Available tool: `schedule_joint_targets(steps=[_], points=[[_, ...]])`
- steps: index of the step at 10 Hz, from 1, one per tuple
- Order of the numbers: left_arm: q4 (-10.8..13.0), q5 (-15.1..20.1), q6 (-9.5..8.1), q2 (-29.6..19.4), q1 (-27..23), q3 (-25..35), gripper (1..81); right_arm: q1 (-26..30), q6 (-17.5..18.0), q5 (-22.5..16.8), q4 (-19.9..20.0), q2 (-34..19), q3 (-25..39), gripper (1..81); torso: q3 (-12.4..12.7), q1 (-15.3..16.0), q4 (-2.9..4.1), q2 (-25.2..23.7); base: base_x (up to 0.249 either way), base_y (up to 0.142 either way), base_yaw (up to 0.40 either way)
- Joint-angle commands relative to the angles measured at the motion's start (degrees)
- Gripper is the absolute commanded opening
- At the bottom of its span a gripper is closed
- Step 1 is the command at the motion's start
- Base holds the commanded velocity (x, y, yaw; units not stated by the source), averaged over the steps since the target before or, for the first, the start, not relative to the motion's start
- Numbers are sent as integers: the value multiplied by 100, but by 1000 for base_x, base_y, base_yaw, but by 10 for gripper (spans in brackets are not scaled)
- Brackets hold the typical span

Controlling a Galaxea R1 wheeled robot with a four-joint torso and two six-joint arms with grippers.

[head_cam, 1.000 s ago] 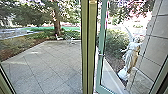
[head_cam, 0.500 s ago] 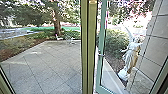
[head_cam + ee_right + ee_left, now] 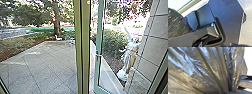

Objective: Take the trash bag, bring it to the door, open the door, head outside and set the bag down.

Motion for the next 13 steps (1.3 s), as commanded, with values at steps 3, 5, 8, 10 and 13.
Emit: schedule_joint_targets(steps=[3,5,8,10,13], points=[[29,367,36,-18,-319,-15,10,234,-87,-372,-70,36,53,811,0,0,0,0,0,-107,0],[38,367,36,-10,-319,-15,10,216,-87,-372,-70,36,35,811,0,0,0,0,0,-121,0],[38,367,36,-1,-311,-15,10,216,-87,-372,-61,36,35,811,0,0,0,0,0,-127,0],[38,367,45,-1,-320,-15,10,216,-87,-372,-61,36,35,811,0,0,0,0,0,-128,0],[38,359,37,17,-311,-15,10,208,-87,-372,-61,36,35,811,0,-2,0,0,0,-130,0]])
